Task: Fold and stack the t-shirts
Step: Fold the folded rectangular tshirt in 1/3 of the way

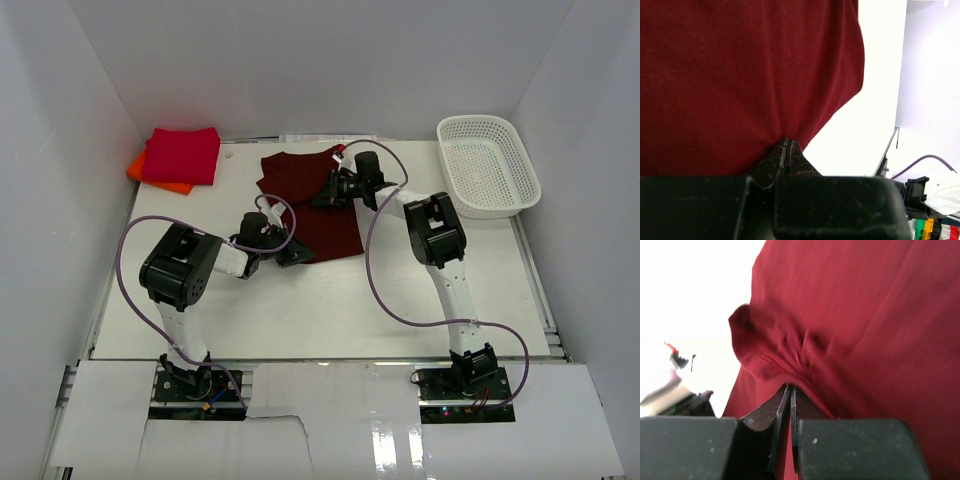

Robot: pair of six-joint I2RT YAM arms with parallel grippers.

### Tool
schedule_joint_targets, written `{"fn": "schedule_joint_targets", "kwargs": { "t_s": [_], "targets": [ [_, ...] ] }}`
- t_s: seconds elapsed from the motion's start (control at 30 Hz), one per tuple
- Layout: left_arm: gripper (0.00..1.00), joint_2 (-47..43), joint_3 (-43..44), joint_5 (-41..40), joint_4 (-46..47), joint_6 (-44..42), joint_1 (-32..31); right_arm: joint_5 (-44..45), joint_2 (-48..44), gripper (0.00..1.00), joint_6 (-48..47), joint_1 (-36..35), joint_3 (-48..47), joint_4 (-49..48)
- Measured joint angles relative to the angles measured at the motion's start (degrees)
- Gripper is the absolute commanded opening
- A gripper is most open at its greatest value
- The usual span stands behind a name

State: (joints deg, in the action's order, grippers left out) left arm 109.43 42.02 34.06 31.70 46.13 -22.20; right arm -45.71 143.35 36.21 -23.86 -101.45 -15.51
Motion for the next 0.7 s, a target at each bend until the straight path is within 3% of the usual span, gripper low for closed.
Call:
{"fn": "schedule_joint_targets", "kwargs": {
  "t_s": [0.23, 0.33, 0.6, 0.7],
  "targets": [
    [0.00, 0.00, -0.20, 0.87, 0.04, -0.11, 0.02, 2.23, 10.75, 0.10, -0.61, 1.31, -21.29, 5.16],
    [0.00, 0.00, -0.48, 1.79, 0.02, -0.13, 0.02, 3.21, 12.76, 0.11, -0.09, 2.58, -25.27, 4.90],
    [0.00, -0.92, -1.60, 3.39, -0.85, -0.37, -0.15, 3.98, 8.04, 0.13, -1.68, 6.16, -17.66, 2.64],
    [0.00, -1.88, -2.38, 3.56, -1.79, -0.74, -0.63, 4.09, 1.53, 0.23, -3.85, 7.02, -10.47, 3.93]
  ]
}}
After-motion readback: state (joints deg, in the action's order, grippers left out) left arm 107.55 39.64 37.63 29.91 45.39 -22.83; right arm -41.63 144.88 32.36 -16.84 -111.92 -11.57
